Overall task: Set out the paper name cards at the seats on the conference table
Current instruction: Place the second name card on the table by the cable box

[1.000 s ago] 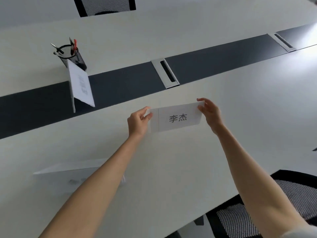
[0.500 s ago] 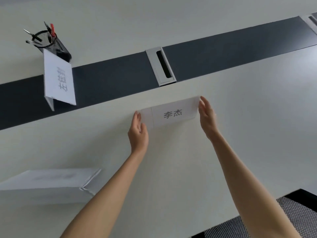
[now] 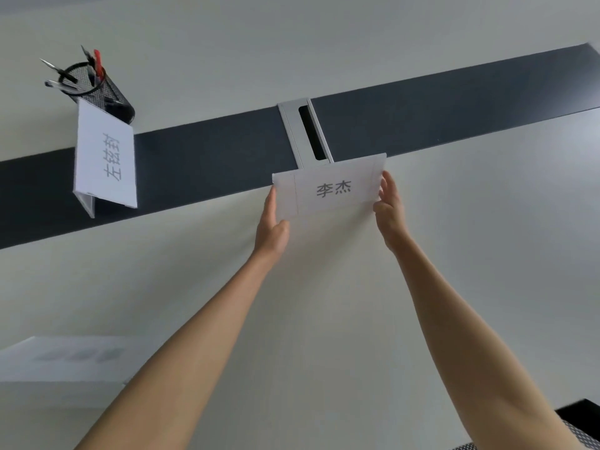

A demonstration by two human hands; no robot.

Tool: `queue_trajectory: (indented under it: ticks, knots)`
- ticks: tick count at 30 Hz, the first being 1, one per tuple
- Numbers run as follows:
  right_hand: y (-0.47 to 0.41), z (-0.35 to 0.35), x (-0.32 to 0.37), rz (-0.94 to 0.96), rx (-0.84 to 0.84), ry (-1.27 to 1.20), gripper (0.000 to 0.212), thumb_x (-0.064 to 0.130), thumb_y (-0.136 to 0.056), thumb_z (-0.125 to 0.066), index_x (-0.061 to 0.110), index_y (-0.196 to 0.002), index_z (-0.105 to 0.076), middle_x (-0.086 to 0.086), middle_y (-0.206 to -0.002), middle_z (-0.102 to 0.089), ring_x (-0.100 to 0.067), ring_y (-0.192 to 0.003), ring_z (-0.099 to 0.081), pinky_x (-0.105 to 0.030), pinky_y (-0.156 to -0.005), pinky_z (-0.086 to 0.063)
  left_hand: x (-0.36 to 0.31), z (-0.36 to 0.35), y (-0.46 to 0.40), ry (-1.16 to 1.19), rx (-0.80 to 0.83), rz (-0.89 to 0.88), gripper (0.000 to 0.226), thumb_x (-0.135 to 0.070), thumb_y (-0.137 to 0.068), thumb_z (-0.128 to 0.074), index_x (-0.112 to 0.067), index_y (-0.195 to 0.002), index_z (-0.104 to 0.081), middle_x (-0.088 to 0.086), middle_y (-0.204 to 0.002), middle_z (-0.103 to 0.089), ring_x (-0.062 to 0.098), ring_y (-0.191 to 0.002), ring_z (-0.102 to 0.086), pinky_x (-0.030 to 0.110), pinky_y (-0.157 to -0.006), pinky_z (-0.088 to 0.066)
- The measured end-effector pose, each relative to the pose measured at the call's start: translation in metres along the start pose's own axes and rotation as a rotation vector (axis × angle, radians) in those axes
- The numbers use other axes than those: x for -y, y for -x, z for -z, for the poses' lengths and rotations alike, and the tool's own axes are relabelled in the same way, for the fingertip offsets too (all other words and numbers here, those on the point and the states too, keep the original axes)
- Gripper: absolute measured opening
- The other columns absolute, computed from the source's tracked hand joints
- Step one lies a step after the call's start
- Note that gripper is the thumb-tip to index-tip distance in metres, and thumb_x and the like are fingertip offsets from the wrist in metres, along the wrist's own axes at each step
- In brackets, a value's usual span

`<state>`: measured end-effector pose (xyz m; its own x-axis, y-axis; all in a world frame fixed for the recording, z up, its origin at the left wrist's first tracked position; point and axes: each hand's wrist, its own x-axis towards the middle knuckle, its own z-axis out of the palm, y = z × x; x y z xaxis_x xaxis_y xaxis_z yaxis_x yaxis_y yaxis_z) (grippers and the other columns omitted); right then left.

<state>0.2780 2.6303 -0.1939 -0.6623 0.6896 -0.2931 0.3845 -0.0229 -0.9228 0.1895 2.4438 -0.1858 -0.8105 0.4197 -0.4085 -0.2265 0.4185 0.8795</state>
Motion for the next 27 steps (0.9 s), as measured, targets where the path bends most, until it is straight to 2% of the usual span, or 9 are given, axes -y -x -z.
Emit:
queue_trajectory:
  ticks: [4, 6, 9, 13, 16, 18, 21, 24, 27]
  knots:
    - [-0.007, 0.002, -0.002, -0.014, 0.042, 0.049, 0.082, 0.008, -0.061, -0.029, 0.027, -0.141, -0.024, -0.005, -0.14, -0.048, -0.025, -0.125, -0.046, -0.043, -0.103, -0.037, 0.0, 0.001, -0.013, -0.026, 0.105, 0.035, 0.085, -0.013, -0.071, -0.035, -0.045, -0.14, 0.003, -0.008, -0.151, -0.031, 0.017, -0.131, -0.039, 0.032, -0.105, -0.034]
    - [-0.007, 0.004, -0.002, -0.029, 0.058, 0.071, 0.081, 0.006, -0.064, -0.028, 0.028, -0.142, -0.021, -0.004, -0.143, -0.045, -0.024, -0.129, -0.043, -0.043, -0.107, -0.035, 0.001, 0.001, -0.013, -0.04, 0.111, 0.05, 0.087, -0.015, -0.069, -0.035, -0.047, -0.139, 0.005, -0.007, -0.149, -0.035, 0.019, -0.127, -0.044, 0.037, -0.105, -0.036]
    - [-0.003, 0.007, -0.002, -0.07, 0.057, 0.089, 0.078, -0.006, -0.075, -0.027, 0.026, -0.145, -0.015, -0.008, -0.149, -0.035, -0.023, -0.135, -0.035, -0.045, -0.112, -0.03, 0.0, 0.001, -0.005, -0.019, 0.099, 0.065, 0.085, -0.009, -0.073, -0.036, -0.041, -0.142, 0.003, 0.0, -0.15, -0.035, 0.02, -0.129, -0.043, 0.032, -0.101, -0.035]
    - [0.021, 0.004, 0.005, -0.109, -0.046, 0.078, 0.066, -0.008, -0.082, -0.031, 0.018, -0.142, -0.025, -0.011, -0.147, -0.036, -0.023, -0.133, -0.038, -0.039, -0.11, -0.034, -0.009, 0.012, 0.018, 0.003, -0.023, 0.143, 0.06, -0.005, -0.087, -0.037, -0.018, -0.143, -0.02, 0.01, -0.145, -0.039, 0.024, -0.13, -0.042, 0.032, -0.104, -0.034]
    - [0.063, -0.017, 0.012, -0.077, -0.14, 0.093, 0.05, -0.007, -0.083, -0.033, 0.009, -0.129, -0.042, -0.012, -0.131, -0.053, -0.021, -0.114, -0.053, -0.035, -0.101, -0.041, -0.025, 0.034, 0.053, -0.011, -0.046, 0.091, 0.035, -0.008, -0.088, -0.039, -0.01, -0.121, -0.05, 0.011, -0.122, -0.061, 0.02, -0.104, -0.059, 0.031, -0.089, -0.045]
    - [0.094, -0.041, 0.01, -0.094, -0.097, 0.06, 0.045, -0.007, -0.082, -0.034, 0.007, -0.122, -0.048, -0.014, -0.124, -0.059, -0.019, -0.104, -0.057, -0.038, -0.099, -0.044, -0.036, 0.056, 0.083, -0.034, -0.011, 0.005, 0.027, -0.007, -0.089, -0.039, -0.01, -0.108, -0.057, 0.007, -0.106, -0.067, 0.014, -0.088, -0.062, 0.021, -0.077, -0.047]
    - [0.138, -0.086, 0.005, -0.167, 0.048, 0.051, 0.04, -0.005, -0.081, -0.037, 0.008, -0.117, -0.051, -0.013, -0.115, -0.062, -0.025, -0.104, -0.059, -0.046, -0.098, -0.046, -0.045, 0.105, 0.129, -0.089, -0.019, -0.16, 0.024, -0.007, -0.089, -0.041, -0.015, -0.098, -0.062, -0.003, -0.09, -0.067, 0.003, -0.082, -0.064, 0.009, -0.072, -0.046]
    - [0.183, -0.131, 0.006, -0.215, 0.245, 0.079, 0.037, -0.002, -0.084, -0.039, 0.009, -0.116, -0.052, -0.007, -0.108, -0.059, -0.029, -0.106, -0.058, -0.046, -0.097, -0.047, -0.037, 0.174, 0.158, -0.158, -0.16, -0.241, 0.023, -0.006, -0.088, -0.044, -0.018, -0.094, -0.063, -0.007, -0.087, -0.067, -0.008, -0.079, -0.063, 0.005, -0.075, -0.046]
    - [0.222, -0.169, 0.011, -0.232, 0.364, 0.085, 0.034, 0.001, -0.086, -0.038, 0.009, -0.115, -0.052, -0.005, -0.106, -0.058, -0.025, -0.1, -0.058, -0.043, -0.093, -0.048, -0.018, 0.237, 0.176, -0.246, -0.301, -0.242, 0.024, -0.005, -0.088, -0.043, -0.015, -0.095, -0.064, 0.0, -0.091, -0.067, -0.005, -0.081, -0.063, 0.003, -0.076, -0.045]
